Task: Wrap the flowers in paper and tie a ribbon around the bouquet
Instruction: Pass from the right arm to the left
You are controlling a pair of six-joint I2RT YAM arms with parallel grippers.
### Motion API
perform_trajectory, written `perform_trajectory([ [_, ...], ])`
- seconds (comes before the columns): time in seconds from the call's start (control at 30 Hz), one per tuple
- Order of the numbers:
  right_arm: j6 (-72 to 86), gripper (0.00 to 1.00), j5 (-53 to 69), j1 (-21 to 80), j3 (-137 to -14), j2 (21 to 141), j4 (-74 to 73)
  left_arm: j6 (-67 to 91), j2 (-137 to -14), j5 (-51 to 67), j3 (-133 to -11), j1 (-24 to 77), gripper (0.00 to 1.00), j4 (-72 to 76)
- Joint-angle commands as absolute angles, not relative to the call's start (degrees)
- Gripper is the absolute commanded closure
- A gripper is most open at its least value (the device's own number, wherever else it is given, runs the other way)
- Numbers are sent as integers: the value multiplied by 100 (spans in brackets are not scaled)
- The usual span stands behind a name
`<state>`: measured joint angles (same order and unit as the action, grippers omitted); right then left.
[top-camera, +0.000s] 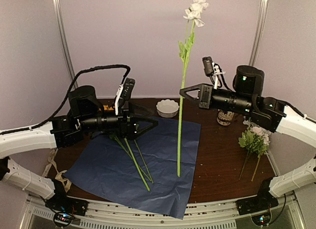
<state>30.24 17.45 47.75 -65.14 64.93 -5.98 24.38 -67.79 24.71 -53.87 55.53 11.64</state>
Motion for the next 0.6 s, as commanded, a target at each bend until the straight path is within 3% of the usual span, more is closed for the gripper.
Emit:
perform_trajectory([
  [0.0,2822,100,2071,5423,-7244,7091,157,2303,-7009,2575,-5650,5617,26,1648],
  [0.1,2654,100,2214,5703,-7584,7418,131,2305,-7036,2485,-5685,5642,33,1590],
  [0.3,2649,100,2389,5932,-7805,7770,146,2384,-6877,2379,-5423,5651,68,1953],
  [0.57,2650,100,2455,6021,-7896,7940,180,2426,-6904,2758,-5336,5660,70,2275],
])
